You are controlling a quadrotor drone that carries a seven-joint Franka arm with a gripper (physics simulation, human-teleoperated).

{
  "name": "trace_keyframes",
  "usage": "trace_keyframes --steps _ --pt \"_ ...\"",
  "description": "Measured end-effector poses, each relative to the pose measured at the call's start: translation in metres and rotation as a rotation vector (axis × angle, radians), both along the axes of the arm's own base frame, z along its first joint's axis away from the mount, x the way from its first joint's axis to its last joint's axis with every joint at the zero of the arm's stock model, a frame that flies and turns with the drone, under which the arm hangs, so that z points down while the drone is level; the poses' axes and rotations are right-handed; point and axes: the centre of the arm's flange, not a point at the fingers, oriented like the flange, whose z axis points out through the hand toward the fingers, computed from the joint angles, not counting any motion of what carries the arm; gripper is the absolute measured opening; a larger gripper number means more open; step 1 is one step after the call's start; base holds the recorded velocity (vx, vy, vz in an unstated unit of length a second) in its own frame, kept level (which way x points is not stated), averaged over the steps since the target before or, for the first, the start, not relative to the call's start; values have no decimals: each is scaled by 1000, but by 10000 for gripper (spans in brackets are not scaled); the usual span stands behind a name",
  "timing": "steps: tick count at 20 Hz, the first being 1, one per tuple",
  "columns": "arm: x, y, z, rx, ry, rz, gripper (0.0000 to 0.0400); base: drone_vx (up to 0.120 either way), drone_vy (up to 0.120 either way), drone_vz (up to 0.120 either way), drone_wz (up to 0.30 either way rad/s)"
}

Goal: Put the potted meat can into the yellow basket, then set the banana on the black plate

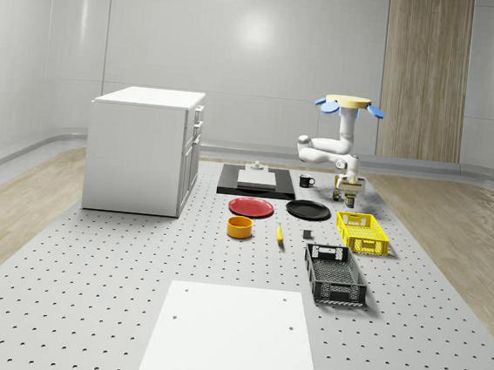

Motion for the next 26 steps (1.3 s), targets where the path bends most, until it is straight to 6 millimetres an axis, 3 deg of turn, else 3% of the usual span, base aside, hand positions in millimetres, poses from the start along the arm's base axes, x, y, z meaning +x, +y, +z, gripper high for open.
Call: trace_keyframes --steps 4,26 --pt "0 0 -4 0 0 0 291 120 0 110 0" --pt "0 0 -7 0 0 0 291 120 0 0 0"
